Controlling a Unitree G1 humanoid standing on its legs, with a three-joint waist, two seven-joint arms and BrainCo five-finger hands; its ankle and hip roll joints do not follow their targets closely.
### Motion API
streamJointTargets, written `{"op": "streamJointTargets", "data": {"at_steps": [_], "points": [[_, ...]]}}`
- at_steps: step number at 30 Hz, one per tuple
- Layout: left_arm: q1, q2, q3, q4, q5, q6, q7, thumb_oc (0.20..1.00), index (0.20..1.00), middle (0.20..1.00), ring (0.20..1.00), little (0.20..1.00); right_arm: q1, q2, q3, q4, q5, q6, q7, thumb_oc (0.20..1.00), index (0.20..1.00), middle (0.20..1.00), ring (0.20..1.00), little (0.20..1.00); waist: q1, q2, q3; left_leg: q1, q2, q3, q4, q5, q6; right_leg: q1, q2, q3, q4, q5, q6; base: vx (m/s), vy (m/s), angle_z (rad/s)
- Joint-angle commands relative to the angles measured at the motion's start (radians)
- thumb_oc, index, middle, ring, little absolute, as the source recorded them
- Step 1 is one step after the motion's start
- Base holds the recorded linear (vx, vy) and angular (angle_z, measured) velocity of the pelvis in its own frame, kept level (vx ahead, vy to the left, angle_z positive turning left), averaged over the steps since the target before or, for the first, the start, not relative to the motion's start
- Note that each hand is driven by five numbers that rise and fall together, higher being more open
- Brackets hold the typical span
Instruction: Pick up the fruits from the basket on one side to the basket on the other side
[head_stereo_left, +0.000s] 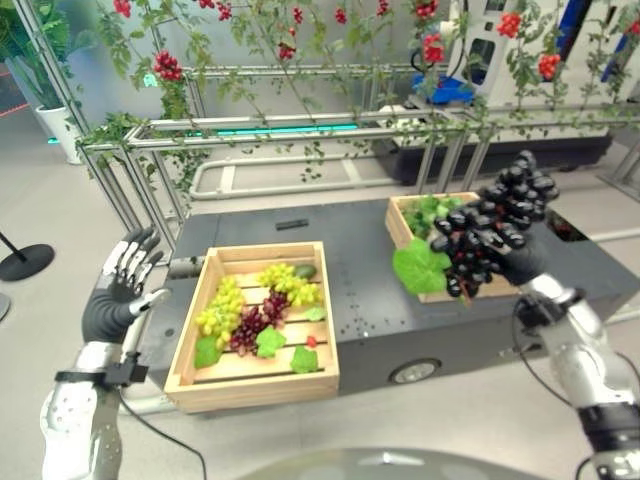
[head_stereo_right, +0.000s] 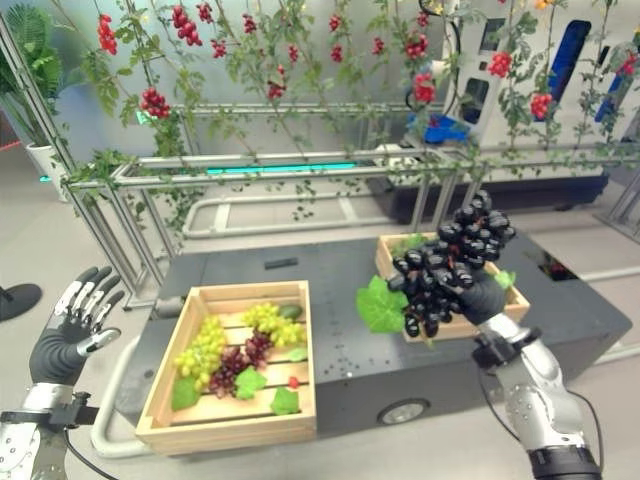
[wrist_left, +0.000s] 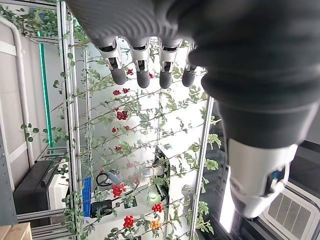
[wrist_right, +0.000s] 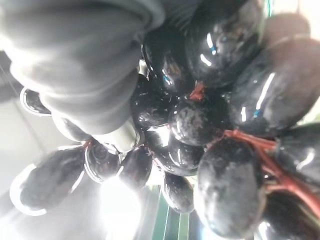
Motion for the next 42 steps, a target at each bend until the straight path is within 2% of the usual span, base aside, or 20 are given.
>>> {"op": "streamJointTargets", "data": {"at_steps": [1,2,5,6,9,12,16,17,20,21,22,23,24,25,27,28,31,34,38,42], "points": [[-0.009,0.034,0.023,-0.019,-0.016,-0.052,0.01,1.0,1.0,1.0,1.0,1.0,-0.057,-0.04,-0.062,0.004,-0.006,-0.101,-0.022,0.2,0.2,0.2,0.2,0.2,-0.032,-0.021,-0.027,-0.105,-0.112,0.001,0.17,-0.109,0.051,0.023,-0.13,-0.025,0.065,-0.016,0.15,-0.05,0.125,-0.13],[-0.009,0.034,0.023,-0.019,-0.016,-0.052,0.01,1.0,1.0,1.0,1.0,1.0,-0.057,-0.04,-0.062,0.004,-0.006,-0.101,-0.022,0.2,0.2,0.2,0.2,0.2,-0.032,-0.021,-0.027,-0.105,-0.113,0.001,0.169,-0.109,0.052,0.023,-0.13,-0.025,0.065,-0.016,0.15,-0.11,0.247,-0.25],[-0.034,0.023,0.008,-0.015,0.016,-0.063,0.036,1.0,1.0,1.0,1.0,1.0,-0.037,-0.045,-0.089,0.008,-0.048,-0.114,-0.051,0.2,0.2,0.2,0.2,0.2,-0.054,-0.012,0.005,-0.108,-0.144,0.024,0.139,-0.097,0.051,-0.028,-0.221,-0.046,0.081,0.077,0.189,-0.12,0.169,-0.28],[-0.043,0.023,0.002,-0.009,0.026,-0.065,0.044,1.0,1.0,1.0,1.0,1.0,-0.054,-0.037,-0.081,0.014,-0.041,-0.116,-0.066,0.2,0.2,0.2,0.2,0.2,-0.03,-0.007,0.019,-0.108,-0.138,0.052,0.139,-0.099,0.051,-0.033,-0.257,-0.155,0.101,0.082,0.196,-0.15,0.145,-0.29],[-0.048,0.029,0.015,-0.021,0.047,-0.059,0.075,1.0,1.0,1.0,1.0,1.0,-0.097,-0.014,-0.049,0.034,-0.05,-0.116,-0.103,0.2,0.2,0.2,0.2,0.2,0.012,0.001,0.041,-0.093,-0.105,0.127,0.119,-0.099,0.042,-0.023,-0.266,-0.411,0.217,0.015,0.183,-0.14,0.137,-0.75],[-0.036,0.036,0.034,-0.037,0.04,-0.066,0.087,1.0,1.0,1.0,1.0,1.0,-0.122,-0.018,-0.023,0.055,-0.047,-0.108,-0.11,0.2,0.2,0.2,0.2,0.2,0.007,-0.002,0.054,-0.05,-0.086,0.191,0.092,-0.096,0.061,-0.051,-0.266,-0.547,0.346,0.023,0.192,-0.02,0.052,-0.98],[-0.04,0.038,0.035,-0.051,0.055,-0.076,0.119,1.0,1.0,1.0,1.0,1.0,-0.092,-0.007,-0.033,0.05,-0.045,-0.114,-0.104,0.2,0.2,0.2,0.2,0.2,-0.004,-0.03,0.051,-0.044,-0.081,0.224,0.104,-0.113,0.057,-0.041,-0.222,-0.512,0.227,0.021,0.172,0.04,-0.141,-0.89],[-0.062,0.03,0.021,-0.046,0.049,-0.083,0.128,1.0,1.0,1.0,1.0,1.0,-0.057,-0.001,-0.056,0.037,-0.034,-0.121,-0.105,0.2,0.2,0.2,0.2,0.2,-0.026,-0.042,0.045,-0.041,-0.067,0.24,0.15,-0.157,0.05,-0.054,-0.196,-0.454,0.184,0.017,0.162,0.13,-0.196,-0.63],[-0.1,0.03,-0.021,-0.014,0.051,-0.094,0.148,1.0,1.0,1.0,1.0,1.0,-0.048,-0.019,-0.054,0.018,-0.054,-0.145,-0.121,0.2,0.2,0.2,0.2,0.2,-0.033,-0.07,0.037,-0.074,-0.003,0.305,0.329,-0.212,0.013,-0.023,-0.15,-0.429,0.105,-0.043,0.11,0.14,-0.22,-0.49],[-0.103,0.031,-0.029,-0.019,0.065,-0.094,0.155,1.0,1.0,1.0,1.0,1.0,-0.052,-0.019,-0.054,0.012,-0.045,-0.145,-0.126,0.2,0.2,0.2,0.2,0.2,-0.036,-0.083,0.035,-0.086,0.021,0.316,0.416,-0.194,-0.007,-0.006,-0.133,-0.414,0.088,-0.055,0.1,0.16,-0.306,-0.68],[-0.107,0.033,-0.039,-0.02,0.091,-0.096,0.183,1.0,1.0,1.0,1.0,1.0,-0.063,-0.01,-0.043,0.019,-0.031,-0.153,-0.137,0.2,0.2,0.2,0.2,0.2,-0.011,-0.09,0.045,-0.122,0.08,0.302,0.556,-0.165,-0.056,0.021,-0.08,-0.386,0.059,-0.076,0.073,0.15,-0.246,-0.61],[-0.108,0.026,-0.046,-0.016,0.093,-0.097,0.204,1.0,1.0,1.0,1.0,1.0,-0.073,-0.006,-0.02,0.028,-0.039,-0.166,-0.151,0.2,0.2,0.2,0.2,0.2,0.016,-0.097,0.056,-0.163,0.079,0.235,0.635,-0.11,-0.08,0.046,-0.052,-0.354,0.043,-0.093,0.057,0.04,-0.232,-1.15],[-0.117,0.019,-0.053,-0.01,0.091,-0.098,0.219,1.0,1.0,1.0,1.0,1.0,-0.088,-0.005,-0.005,0.032,-0.054,-0.174,-0.161,0.2,0.2,0.2,0.2,0.2,0.042,-0.101,0.069,-0.206,0.093,0.184,0.669,-0.094,-0.107,0.061,-0.018,-0.325,0.015,-0.105,0.036,-0.03,-0.087,-1.45],[-0.124,0.017,-0.059,-0.009,0.101,-0.098,0.231,1.0,1.0,1.0,1.0,1.0,-0.095,-0.006,0.003,0.026,-0.052,-0.173,-0.164,0.2,0.2,0.2,0.2,0.2,0.055,-0.106,0.076,-0.228,0.087,0.138,0.648,-0.101,-0.107,0.06,-0.011,-0.312,0.009,-0.102,0.039,-0.07,-0.007,-2.07],[-0.135,0.015,-0.068,-0.011,0.129,-0.106,0.264,1.0,1.0,1.0,1.0,1.0,-0.123,-0.014,0.021,0.034,-0.045,-0.182,-0.175,0.2,0.2,0.2,0.2,0.2,0.081,-0.108,0.09,-0.24,0.083,0.025,0.528,-0.127,-0.092,0.042,-0.022,-0.278,0.009,-0.082,0.071,-0.05,0.183,-1.59],[-0.129,0.016,-0.072,-0.014,0.141,-0.11,0.277,1.0,1.0,1.0,1.0,1.0,-0.147,-0.018,0.046,0.05,-0.049,-0.189,-0.182,0.2,0.2,0.2,0.2,0.2,0.115,-0.105,0.092,-0.26,0.068,-0.095,0.447,-0.137,-0.088,0.036,-0.027,-0.236,0.008,-0.079,0.09,-0.11,0.252,-0.84],[-0.125,0.016,-0.052,-0.023,0.162,-0.119,0.299,1.0,1.0,1.0,1.0,1.0,-0.226,-0.027,0.111,0.09,-0.059,-0.179,-0.183,0.2,0.2,0.2,0.2,0.2,0.168,-0.091,0.097,-0.199,-0.034,-0.337,0.285,-0.117,-0.045,0.004,-0.04,-0.137,0.038,-0.06,0.087,-0.07,0.176,-1.58],[-0.151,0.022,-0.064,-0.012,0.174,-0.12,0.292,1.0,1.0,1.0,1.0,1.0,-0.203,-0.024,0.09,0.075,-0.062,-0.176,-0.18,0.2,0.2,0.2,0.2,0.2,0.133,-0.07,0.092,-0.172,-0.021,-0.308,0.216,-0.091,-0.024,-0.028,-0.08,-0.141,0.101,-0.064,0.097,-0.12,0.321,-1.33],[-0.181,0.044,-0.095,-0.042,0.198,-0.119,0.277,1.0,1.0,1.0,1.0,1.0,-0.207,0.0,0.094,0.083,-0.075,-0.173,-0.186,0.2,0.2,0.2,0.2,0.2,0.119,-0.056,0.096,-0.146,-0.08,-0.281,0.198,-0.1,0.028,-0.056,-0.175,-0.157,0.188,-0.06,0.124,-0.09,0.331,-0.23],[-0.173,0.036,-0.088,-0.051,0.23,-0.125,0.278,1.0,1.0,1.0,1.0,1.0,-0.188,0.036,0.092,0.053,-0.075,-0.16,-0.162,0.2,0.2,0.2,0.2,0.2,0.132,-0.051,0.077,-0.123,-0.111,-0.25,0.219,-0.141,0.044,-0.045,-0.229,-0.165,0.217,-0.066,0.144,-0.01,0.234,-0.24]]}}
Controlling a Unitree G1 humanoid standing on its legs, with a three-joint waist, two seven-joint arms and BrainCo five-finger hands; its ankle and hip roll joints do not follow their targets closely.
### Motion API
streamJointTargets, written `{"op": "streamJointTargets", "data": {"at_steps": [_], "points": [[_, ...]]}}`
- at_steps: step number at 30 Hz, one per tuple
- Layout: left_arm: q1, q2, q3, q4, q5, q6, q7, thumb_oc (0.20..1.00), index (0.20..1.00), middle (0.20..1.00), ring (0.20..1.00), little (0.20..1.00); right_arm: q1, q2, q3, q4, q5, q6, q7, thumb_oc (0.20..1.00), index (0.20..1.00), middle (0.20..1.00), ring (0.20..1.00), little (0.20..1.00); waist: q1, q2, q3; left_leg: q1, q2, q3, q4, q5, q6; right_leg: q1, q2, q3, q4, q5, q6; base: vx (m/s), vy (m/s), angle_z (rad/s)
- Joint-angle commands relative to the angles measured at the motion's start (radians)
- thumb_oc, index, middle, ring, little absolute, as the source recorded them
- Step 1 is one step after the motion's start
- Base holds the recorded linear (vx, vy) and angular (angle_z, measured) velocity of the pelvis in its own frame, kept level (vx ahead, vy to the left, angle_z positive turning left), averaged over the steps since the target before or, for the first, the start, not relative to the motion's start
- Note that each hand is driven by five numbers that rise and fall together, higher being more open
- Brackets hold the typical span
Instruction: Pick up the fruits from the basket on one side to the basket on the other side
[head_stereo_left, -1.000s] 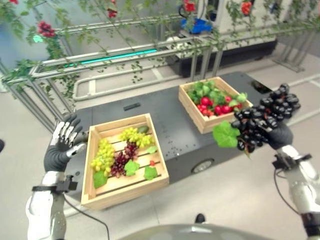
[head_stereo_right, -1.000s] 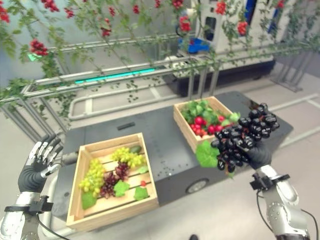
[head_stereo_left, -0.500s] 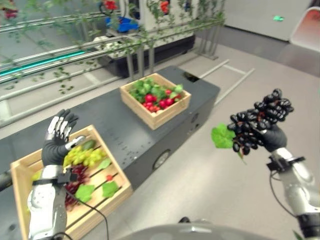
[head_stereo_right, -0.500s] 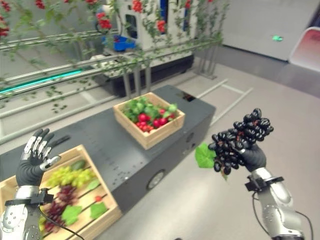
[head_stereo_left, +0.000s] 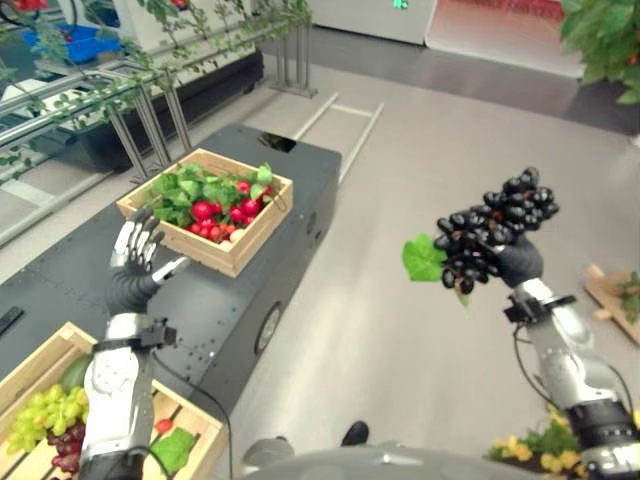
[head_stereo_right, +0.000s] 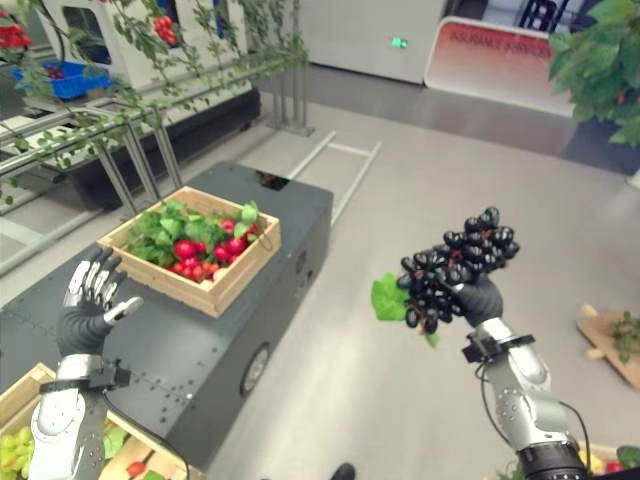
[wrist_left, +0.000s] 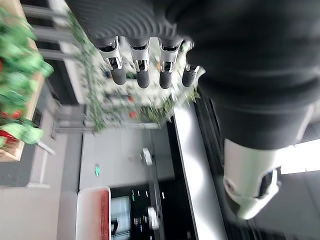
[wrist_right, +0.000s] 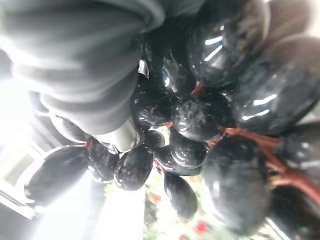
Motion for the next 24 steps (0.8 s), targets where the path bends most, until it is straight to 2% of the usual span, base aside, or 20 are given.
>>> {"op": "streamJointTargets", "data": {"at_steps": [1,3,12,15,18,19,20,21,22,23,24], "points": [[0.015,0.05,0.031,-0.09,0.038,-0.069,-0.003,1.0,1.0,1.0,1.0,1.0,-0.123,0.006,-0.024,-0.048,0.006,-0.058,0.029,0.2,0.2,0.2,0.2,0.2,0.058,-0.038,-0.04,0.043,-0.004,0.007,-0.025,-0.049,-0.051,0.103,-0.127,0.036,-0.101,0.093,0.108,0.0,0.175,0.0],[0.027,0.05,0.029,-0.095,0.054,-0.065,-0.008,1.0,1.0,1.0,1.0,1.0,-0.115,0.01,-0.023,-0.053,-0.005,-0.053,0.029,0.2,0.2,0.2,0.2,0.2,0.063,-0.042,-0.044,0.052,-0.026,0.023,-0.017,-0.05,-0.038,0.104,-0.156,0.032,-0.088,0.117,0.105,-0.05,0.19,-0.17],[0.034,0.035,0.034,-0.11,0.069,-0.051,-0.02,1.0,1.0,1.0,1.0,1.0,-0.061,0.039,-0.052,-0.091,-0.023,-0.04,0.035,0.2,0.2,0.2,0.2,0.2,0.048,-0.057,-0.065,0.081,-0.058,0.021,0.032,-0.093,-0.021,0.125,-0.196,0.038,-0.045,0.158,0.114,0.01,0.092,0.02],[0.035,0.02,0.018,-0.111,0.075,-0.037,-0.024,1.0,1.0,1.0,1.0,1.0,-0.027,0.047,-0.079,-0.116,-0.029,-0.037,0.029,0.2,0.2,0.2,0.2,0.2,0.026,-0.072,-0.067,0.085,-0.085,0.024,0.05,-0.101,-0.011,0.123,-0.228,0.057,-0.044,0.212,0.129,-0.03,0.093,-0.03],[0.032,0.029,0.009,-0.117,0.116,-0.031,-0.005,1.0,1.0,1.0,1.0,1.0,0.004,0.048,-0.102,-0.132,-0.048,-0.037,0.019,0.2,0.2,0.2,0.2,0.2,0.016,-0.064,-0.058,0.084,-0.081,0.05,0.045,-0.101,-0.022,0.129,-0.276,0.052,-0.097,0.282,0.156,-0.09,0.018,-0.06],[0.03,0.03,0.009,-0.116,0.127,-0.027,0.005,1.0,1.0,1.0,1.0,1.0,0.005,0.049,-0.107,-0.134,-0.059,-0.049,0.006,0.2,0.2,0.2,0.2,0.2,0.015,-0.055,-0.056,0.082,-0.07,0.059,0.045,-0.104,-0.03,0.138,-0.289,0.032,-0.118,0.295,0.177,-0.11,0.072,-0.29],[0.032,0.028,0.011,-0.12,0.118,-0.026,0.007,1.0,1.0,1.0,1.0,1.0,0.004,0.056,-0.11,-0.137,-0.057,-0.048,0.002,0.2,0.2,0.2,0.2,0.2,0.019,-0.045,-0.056,0.079,-0.066,0.075,0.037,-0.092,-0.031,0.144,-0.298,-0.018,-0.112,0.287,0.177,-0.12,0.135,-0.52],[0.032,0.025,0.012,-0.122,0.109,-0.024,0.008,1.0,1.0,1.0,1.0,1.0,-0.001,0.06,-0.107,-0.139,-0.054,-0.047,-0.007,0.2,0.2,0.2,0.2,0.2,0.028,-0.033,-0.052,0.09,-0.055,0.094,0.017,-0.087,-0.034,0.162,-0.295,-0.088,-0.081,0.255,0.176,-0.17,0.212,-0.52],[0.031,0.024,0.014,-0.126,0.102,-0.025,0.017,1.0,1.0,1.0,1.0,1.0,-0.013,0.065,-0.1,-0.139,-0.049,-0.047,-0.013,0.2,0.2,0.2,0.2,0.2,0.034,-0.028,-0.051,0.089,-0.057,0.122,-0.002,-0.076,-0.028,0.164,-0.281,-0.153,-0.035,0.231,0.172,-0.16,0.155,-0.76],[0.029,0.025,0.015,-0.13,0.094,-0.026,0.021,1.0,1.0,1.0,1.0,1.0,-0.027,0.066,-0.091,-0.135,-0.045,-0.043,-0.014,0.2,0.2,0.2,0.2,0.2,0.029,-0.027,-0.045,0.096,-0.058,0.134,-0.02,-0.069,-0.027,0.152,-0.267,-0.17,0.008,0.217,0.173,-0.16,0.138,-0.72],[0.028,0.026,0.02,-0.132,0.085,-0.029,0.029,1.0,1.0,1.0,1.0,1.0,-0.047,0.069,-0.073,-0.132,-0.037,-0.042,-0.015,0.2,0.2,0.2,0.2,0.2,0.03,-0.019,-0.039,0.102,-0.061,0.158,-0.037,-0.058,-0.017,0.143,-0.255,-0.213,0.077,0.215,0.178,-0.12,0.099,-0.96]]}}
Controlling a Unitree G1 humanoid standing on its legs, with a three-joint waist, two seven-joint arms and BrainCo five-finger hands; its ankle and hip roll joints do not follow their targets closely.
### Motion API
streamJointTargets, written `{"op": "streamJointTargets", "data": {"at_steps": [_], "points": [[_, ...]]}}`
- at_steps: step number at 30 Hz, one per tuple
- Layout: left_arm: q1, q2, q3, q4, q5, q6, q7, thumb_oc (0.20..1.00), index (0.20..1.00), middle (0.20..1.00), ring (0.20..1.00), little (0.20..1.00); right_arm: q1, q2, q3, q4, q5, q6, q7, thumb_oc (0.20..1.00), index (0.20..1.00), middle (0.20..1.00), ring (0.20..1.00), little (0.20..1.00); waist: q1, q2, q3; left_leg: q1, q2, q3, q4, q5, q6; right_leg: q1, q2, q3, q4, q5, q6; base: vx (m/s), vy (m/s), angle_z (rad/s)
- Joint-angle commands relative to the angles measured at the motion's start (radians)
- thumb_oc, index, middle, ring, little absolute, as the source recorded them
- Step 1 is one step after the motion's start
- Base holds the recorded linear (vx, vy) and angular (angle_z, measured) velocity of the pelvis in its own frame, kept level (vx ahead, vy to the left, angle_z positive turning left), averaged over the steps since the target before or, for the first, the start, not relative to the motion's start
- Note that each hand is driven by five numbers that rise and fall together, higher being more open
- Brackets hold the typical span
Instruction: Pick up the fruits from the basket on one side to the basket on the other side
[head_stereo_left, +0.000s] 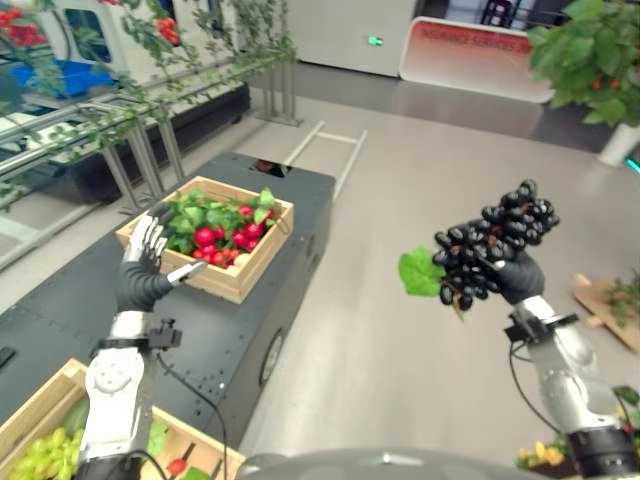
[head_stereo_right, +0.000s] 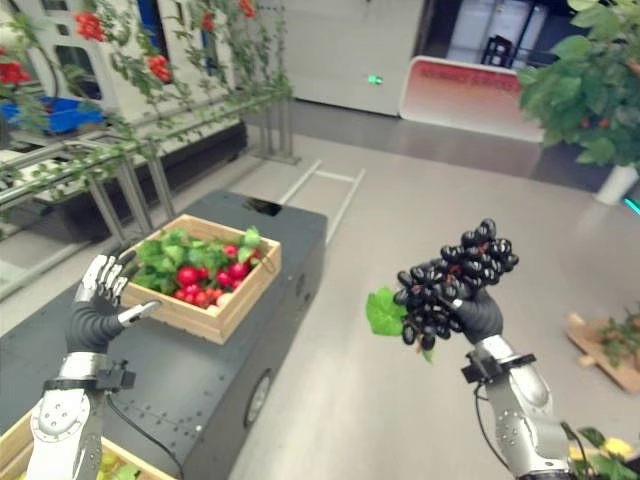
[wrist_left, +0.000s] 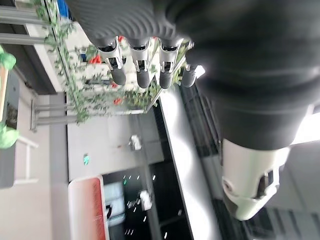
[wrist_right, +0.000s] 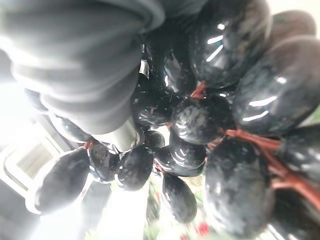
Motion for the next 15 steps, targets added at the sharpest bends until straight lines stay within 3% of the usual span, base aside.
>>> {"op": "streamJointTargets", "data": {"at_steps": [1,3,5,7,9,11,15], "points": [[-0.021,0.007,0.029,-0.101,-0.016,-0.047,0.027,1.0,1.0,1.0,1.0,1.0,-0.166,-0.031,-0.011,-0.024,0.027,-0.061,-0.009,0.2,0.2,0.2,0.2,0.2,0.008,0.033,-0.021,0.022,-0.056,-0.031,-0.051,-0.028,-0.038,-0.022,-0.045,-0.067,0.197,0.146,0.139,-0.09,0.088,-0.84],[-0.02,0.013,0.038,-0.105,-0.027,-0.052,0.038,1.0,1.0,1.0,1.0,1.0,-0.184,-0.046,0.012,-0.024,0.023,-0.05,-0.003,0.2,0.2,0.2,0.2,0.2,-0.004,0.05,-0.013,0.048,-0.053,0.008,-0.068,-0.031,-0.024,-0.053,-0.053,-0.111,0.341,0.143,0.148,-0.06,0.024,-1.06],[-0.018,0.014,0.036,-0.104,-0.025,-0.052,0.044,1.0,1.0,1.0,1.0,1.0,-0.189,-0.051,0.017,-0.023,0.024,-0.047,0.0,0.2,0.2,0.2,0.2,0.2,-0.008,0.055,-0.012,0.058,-0.05,0.022,-0.076,-0.034,-0.021,-0.057,-0.062,-0.126,0.365,0.14,0.148,-0.04,-0.068,-1.21],[-0.026,0.025,0.03,-0.109,-0.028,-0.057,0.06,1.0,1.0,1.0,1.0,1.0,-0.211,-0.064,0.03,-0.016,0.027,-0.048,-0.002,0.2,0.2,0.2,0.2,0.2,0.0,0.06,-0.016,0.065,-0.043,0.074,-0.1,-0.033,-0.025,-0.008,-0.074,-0.196,0.299,0.133,0.148,-0.07,-0.172,-0.69],[-0.029,0.027,0.034,-0.113,-0.028,-0.06,0.063,1.0,1.0,1.0,1.0,1.0,-0.217,-0.068,0.037,-0.014,0.024,-0.05,-0.008,0.2,0.2,0.2,0.2,0.2,0.006,0.062,-0.024,0.052,-0.028,0.119,-0.114,-0.022,-0.036,0.035,-0.058,-0.219,0.206,0.114,0.137,-0.07,-0.207,-0.57],[-0.03,0.028,0.035,-0.115,-0.028,-0.066,0.075,1.0,1.0,1.0,1.0,1.0,-0.215,-0.076,0.042,-0.018,0.03,-0.047,-0.004,0.2,0.2,0.2,0.2,0.2,0.001,0.066,-0.028,0.041,-0.006,0.144,-0.126,-0.01,-0.045,0.017,-0.029,-0.177,0.174,0.091,0.126,-0.04,-0.221,-0.68],[-0.049,0.036,0.027,-0.104,-0.013,-0.067,0.095,1.0,1.0,1.0,1.0,1.0,-0.201,-0.108,0.029,-0.033,0.03,-0.053,-0.015,0.2,0.2,0.2,0.2,0.2,-0.03,0.071,-0.023,0.044,0.023,0.182,-0.138,-0.007,-0.049,-0.039,-0.034,-0.144,0.179,0.108,0.124,0.0,-0.137,-0.6]]}}
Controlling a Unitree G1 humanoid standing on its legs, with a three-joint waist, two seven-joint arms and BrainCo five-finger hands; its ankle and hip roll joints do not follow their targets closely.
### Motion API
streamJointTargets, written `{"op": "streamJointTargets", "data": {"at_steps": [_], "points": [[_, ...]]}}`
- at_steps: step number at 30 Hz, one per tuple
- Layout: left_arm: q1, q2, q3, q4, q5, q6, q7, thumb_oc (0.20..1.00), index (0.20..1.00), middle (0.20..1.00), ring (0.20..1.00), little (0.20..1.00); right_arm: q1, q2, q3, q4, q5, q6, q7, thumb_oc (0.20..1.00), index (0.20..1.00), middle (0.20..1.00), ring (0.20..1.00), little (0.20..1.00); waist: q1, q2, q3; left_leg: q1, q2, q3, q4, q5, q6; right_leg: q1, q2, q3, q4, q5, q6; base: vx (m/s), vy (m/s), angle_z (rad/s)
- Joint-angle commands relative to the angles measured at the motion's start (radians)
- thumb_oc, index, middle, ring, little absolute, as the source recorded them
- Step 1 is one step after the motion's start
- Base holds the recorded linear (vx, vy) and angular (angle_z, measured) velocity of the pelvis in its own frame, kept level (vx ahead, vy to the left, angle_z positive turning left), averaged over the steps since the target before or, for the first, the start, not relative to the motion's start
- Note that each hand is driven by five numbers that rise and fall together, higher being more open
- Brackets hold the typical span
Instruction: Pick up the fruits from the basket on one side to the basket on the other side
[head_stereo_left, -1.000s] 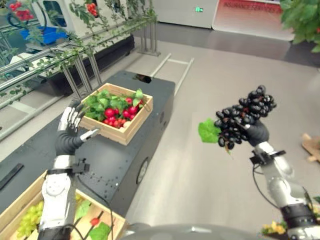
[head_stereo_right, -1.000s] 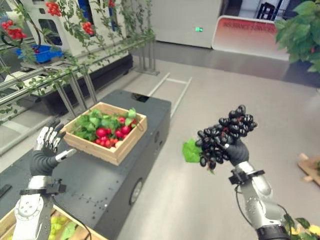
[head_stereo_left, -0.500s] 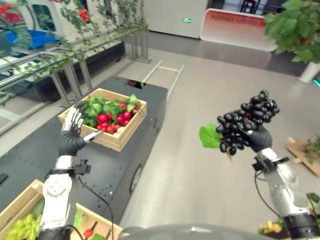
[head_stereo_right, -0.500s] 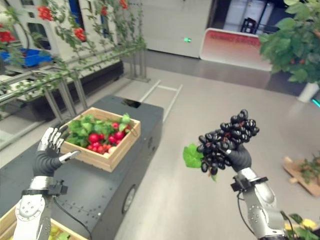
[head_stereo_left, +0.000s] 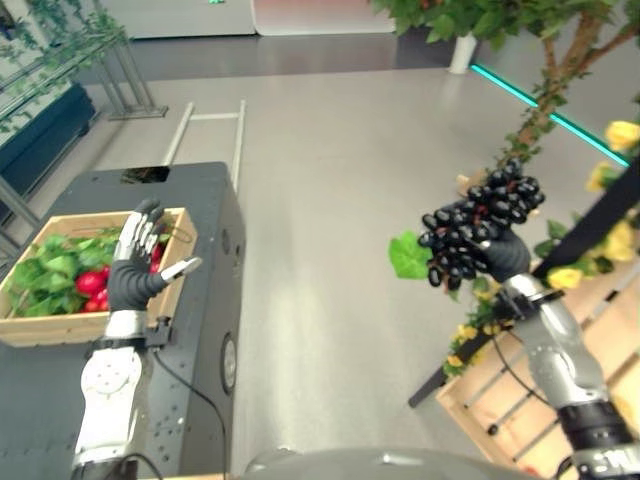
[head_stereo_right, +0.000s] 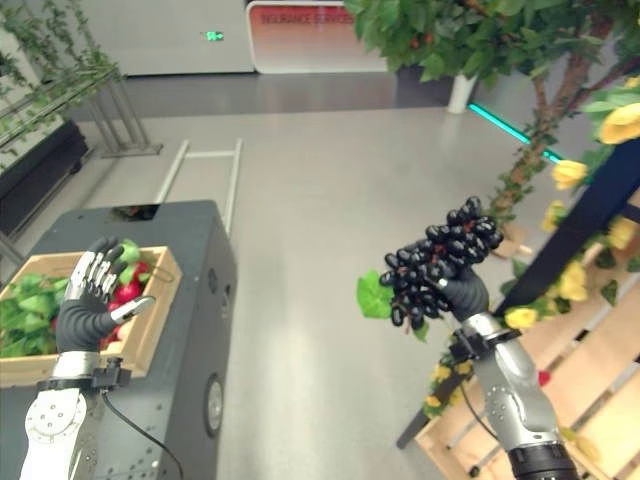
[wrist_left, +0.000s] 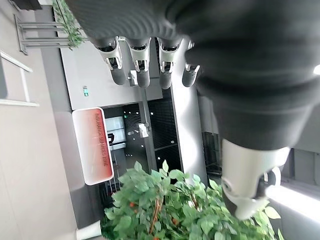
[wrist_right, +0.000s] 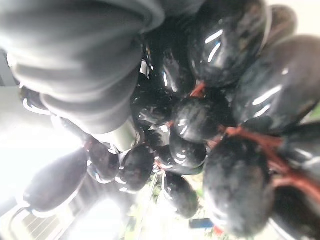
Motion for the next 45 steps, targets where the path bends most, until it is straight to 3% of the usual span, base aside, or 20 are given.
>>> {"op": "streamJointTargets", "data": {"at_steps": [1,7,8,10,11,12,13,15,16,18,19,22,24,27,37,45], "points": [[-0.069,0.033,0.019,-0.059,-0.008,-0.061,0.035,1.0,1.0,1.0,1.0,1.0,-0.042,-0.044,-0.104,-0.013,0.028,-0.066,-0.013,0.2,0.2,0.2,0.2,0.2,-0.01,-0.006,-0.042,0.027,-0.058,-0.055,-0.027,-0.054,0.005,-0.01,-0.061,0.026,-0.024,0.251,0.148,0.0,-0.128,-0.42],[-0.075,0.016,0.013,-0.04,-0.008,-0.053,0.035,1.0,1.0,1.0,1.0,1.0,-0.016,-0.04,-0.136,-0.019,0.022,-0.073,-0.025,0.2,0.2,0.2,0.2,0.2,-0.034,-0.022,-0.052,0.017,-0.034,-0.023,-0.025,-0.054,-0.008,0.006,-0.022,0.027,-0.11,0.237,0.135,0.0,-0.146,-0.25],[-0.079,0.009,0.01,-0.035,-0.007,-0.052,0.036,1.0,1.0,1.0,1.0,1.0,-0.005,-0.032,-0.149,-0.023,0.03,-0.076,-0.024,0.2,0.2,0.2,0.2,0.2,-0.042,-0.03,-0.057,0.008,-0.018,-0.004,-0.009,-0.057,-0.018,0.01,0.009,0.038,-0.147,0.211,0.117,-0.01,-0.201,-0.12],[-0.081,0.007,0.008,-0.027,-0.014,-0.051,0.039,1.0,1.0,1.0,1.0,1.0,-0.001,-0.026,-0.146,-0.021,0.034,-0.081,-0.027,0.2,0.2,0.2,0.2,0.2,-0.041,-0.034,-0.058,0.0,-0.005,0.01,0.009,-0.062,-0.026,0.008,0.027,0.045,-0.164,0.202,0.107,-0.01,-0.235,-0.1],[-0.075,0.004,0.008,-0.025,-0.009,-0.05,0.033,1.0,1.0,1.0,1.0,1.0,0.011,-0.035,-0.151,-0.034,0.024,-0.082,-0.025,0.2,0.2,0.2,0.2,0.2,-0.048,-0.049,-0.066,-0.012,0.026,0.049,0.043,-0.073,-0.042,0.027,0.071,0.068,-0.232,0.158,0.078,-0.02,-0.218,-0.12],[-0.074,0.004,0.008,-0.025,-0.009,-0.05,0.033,1.0,1.0,1.0,1.0,1.0,0.012,-0.035,-0.151,-0.034,0.025,-0.082,-0.024,0.2,0.2,0.2,0.2,0.2,-0.044,-0.048,-0.067,-0.013,0.03,0.053,0.048,-0.074,-0.045,0.027,0.078,0.071,-0.24,0.159,0.074,-0.03,-0.357,-0.14],[-0.062,-0.007,0.012,-0.021,-0.01,-0.046,0.037,1.0,1.0,1.0,1.0,1.0,0.014,-0.03,-0.152,-0.031,0.029,-0.085,-0.028,0.2,0.2,0.2,0.2,0.2,-0.042,-0.058,-0.071,-0.028,0.059,0.075,0.087,-0.075,-0.061,0.037,0.12,0.097,-0.285,0.139,0.058,-0.01,-0.167,-0.16],[-0.061,-0.007,0.012,-0.022,-0.01,-0.046,0.037,1.0,1.0,1.0,1.0,1.0,0.013,-0.03,-0.15,-0.03,0.029,-0.086,-0.028,0.2,0.2,0.2,0.2,0.2,-0.037,-0.058,-0.072,-0.031,0.066,0.08,0.097,-0.078,-0.065,0.037,0.128,0.101,-0.293,0.14,0.054,-0.01,-0.15,-0.3],[-0.054,-0.011,0.01,-0.009,-0.01,-0.044,0.039,1.0,1.0,1.0,1.0,1.0,0.004,-0.024,-0.139,-0.027,0.033,-0.09,-0.03,0.2,0.2,0.2,0.2,0.2,-0.031,-0.068,-0.072,-0.043,0.083,0.075,0.134,-0.078,-0.079,0.044,0.161,0.133,-0.332,0.135,0.046,0.0,-0.206,-0.47],[-0.046,-0.013,0.011,-0.005,-0.002,-0.044,0.041,1.0,1.0,1.0,1.0,1.0,-0.01,-0.025,-0.124,-0.021,0.027,-0.093,-0.032,0.2,0.2,0.2,0.2,0.2,0.002,-0.079,-0.07,-0.066,0.092,0.007,0.185,-0.088,-0.108,0.058,0.208,0.182,-0.385,0.129,0.032,0.01,-0.219,-0.52],[-0.045,-0.021,0.008,-0.004,-0.005,-0.041,0.044,1.0,1.0,1.0,1.0,1.0,-0.028,-0.025,-0.103,-0.008,0.024,-0.095,-0.036,0.2,0.2,0.2,0.2,0.2,0.03,-0.083,-0.066,-0.091,0.092,-0.072,0.224,-0.078,-0.132,0.063,0.233,0.211,-0.404,0.123,0.025,0.01,-0.124,-0.64],[-0.03,-0.033,0.012,0.002,-0.013,-0.04,0.049,1.0,1.0,1.0,1.0,1.0,-0.075,-0.029,-0.063,0.02,0.023,-0.091,-0.044,0.2,0.2,0.2,0.2,0.2,0.078,-0.086,-0.062,-0.122,0.06,-0.269,0.209,-0.081,-0.155,0.054,0.264,0.275,-0.441,0.124,0.022,-0.01,-0.06,-1.4],[-0.03,-0.032,0.019,0.007,-0.015,-0.043,0.057,1.0,1.0,1.0,1.0,1.0,-0.096,-0.031,-0.049,0.038,0.03,-0.095,-0.052,0.2,0.2,0.2,0.2,0.2,0.078,-0.088,-0.067,-0.132,0.045,-0.335,0.143,-0.078,-0.145,0.035,0.265,0.302,-0.446,0.126,0.027,-0.05,0.038,-1.04],[-0.036,-0.024,0.016,0.022,-0.007,-0.047,0.064,1.0,1.0,1.0,1.0,1.0,-0.105,-0.032,-0.043,0.04,0.033,-0.102,-0.052,0.2,0.2,0.2,0.2,0.2,0.073,-0.09,-0.06,-0.148,0.019,-0.355,0.113,-0.049,-0.124,0.014,0.252,0.305,-0.441,0.148,0.02,-0.08,0.085,-1.06],[-0.048,-0.01,0.073,0.048,0.031,-0.052,0.101,1.0,1.0,1.0,1.0,1.0,-0.062,0.005,-0.095,0.05,0.013,-0.098,-0.063,0.2,0.2,0.2,0.2,0.2,0.036,-0.079,-0.064,-0.102,-0.017,-0.264,0.104,-0.086,-0.076,0.008,0.2,0.341,-0.382,0.141,0.026,0.01,0.132,-0.32],[-0.065,0.004,0.12,0.072,0.066,-0.047,0.15,1.0,1.0,1.0,1.0,1.0,-0.027,0.02,-0.13,0.056,-0.002,-0.089,-0.06,0.2,0.2,0.2,0.2,0.2,0.0,-0.077,-0.067,-0.068,-0.031,-0.24,0.101,-0.106,-0.05,-0.008,0.172,0.36,-0.324,0.135,0.035,0.01,0.069,-0.13]]}}
